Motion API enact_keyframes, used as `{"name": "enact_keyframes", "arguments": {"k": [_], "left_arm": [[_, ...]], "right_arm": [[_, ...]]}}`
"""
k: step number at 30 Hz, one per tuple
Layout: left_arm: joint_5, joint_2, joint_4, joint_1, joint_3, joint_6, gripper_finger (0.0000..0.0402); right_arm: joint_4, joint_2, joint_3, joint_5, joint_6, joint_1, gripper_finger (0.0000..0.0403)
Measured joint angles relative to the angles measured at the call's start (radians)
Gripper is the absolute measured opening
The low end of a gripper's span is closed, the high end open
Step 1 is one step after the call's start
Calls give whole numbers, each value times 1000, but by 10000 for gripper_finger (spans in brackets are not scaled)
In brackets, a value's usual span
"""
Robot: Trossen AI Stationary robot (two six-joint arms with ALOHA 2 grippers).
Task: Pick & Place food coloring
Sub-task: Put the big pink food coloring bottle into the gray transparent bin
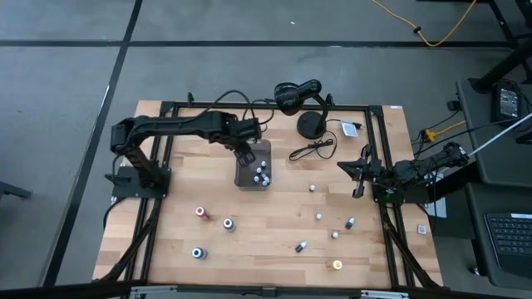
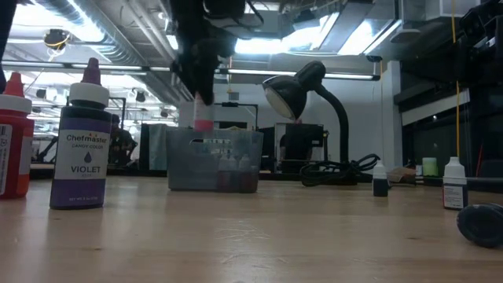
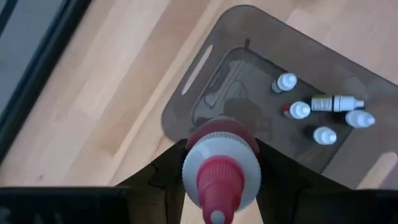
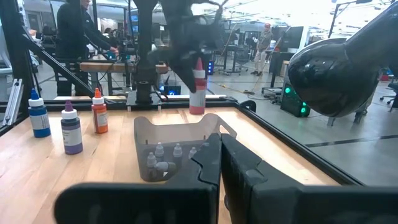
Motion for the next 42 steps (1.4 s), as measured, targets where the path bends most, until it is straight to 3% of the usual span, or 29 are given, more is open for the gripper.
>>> {"name": "enact_keyframes", "arguments": {"k": [10, 22, 35, 42], "left_arm": [[12, 68, 105, 10, -45, 18, 144], [19, 66, 249, 13, -188, -2, 143], [17, 66, 332, 45, -264, 46, 143], [16, 66, 335, 44, -264, 59, 194]], "right_arm": [[0, 0, 0, 0, 0, 0, 15], [0, 0, 0, 0, 0, 0, 15], [0, 0, 0, 0, 0, 0, 15], [0, 0, 0, 0, 0, 0, 15]]}}
